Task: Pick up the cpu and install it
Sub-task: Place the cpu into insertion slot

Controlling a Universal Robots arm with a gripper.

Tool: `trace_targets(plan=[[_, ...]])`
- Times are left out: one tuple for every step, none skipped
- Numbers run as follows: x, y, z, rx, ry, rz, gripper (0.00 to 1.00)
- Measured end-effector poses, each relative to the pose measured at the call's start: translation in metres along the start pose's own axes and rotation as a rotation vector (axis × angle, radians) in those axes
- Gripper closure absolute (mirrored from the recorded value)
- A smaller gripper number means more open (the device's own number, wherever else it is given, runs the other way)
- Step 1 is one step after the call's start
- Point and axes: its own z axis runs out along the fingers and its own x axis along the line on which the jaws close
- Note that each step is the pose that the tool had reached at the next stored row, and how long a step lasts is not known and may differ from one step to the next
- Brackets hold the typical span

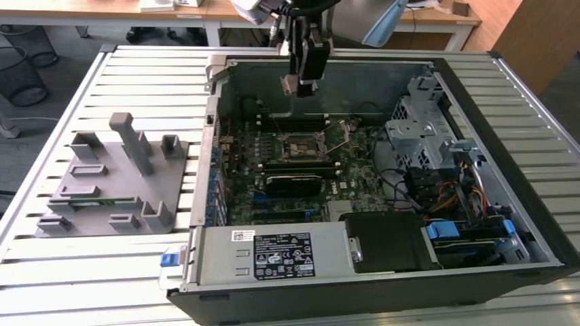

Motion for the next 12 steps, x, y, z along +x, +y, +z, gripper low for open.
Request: trace_targets(plan=[[0.0,0.0,0.0008,0.0005,-0.0001,0.015,0.46],[0.0,0.0,0.0017,0.0008,-0.0002,0.028,0.46],[0.0002,0.0001,0.0025,0.0011,-0.0002,0.038,0.46],[0.0005,0.0002,0.0035,0.001,0.0015,0.04,0.46],[0.0007,0.0002,0.0043,0.0006,0.0067,0.041,0.46],[0.0008,0.0001,0.0047,-0.0006,0.0178,0.042,0.46],[0.0009,0.0002,0.0053,-0.0019,0.0289,0.043,0.46],[0.0009,0.0002,0.0062,-0.0029,0.0356,0.043,0.46],[0.001,0.0002,0.0076,-0.0036,0.0367,0.043,0.46],[0.0009,0.0008,0.0089,-0.0038,0.0364,0.043,0.46],[0.0008,0.002,0.0102,-0.0043,0.0363,0.043,0.46],[0.0007,0.0026,0.0117,-0.0051,0.0363,0.044,0.46]])
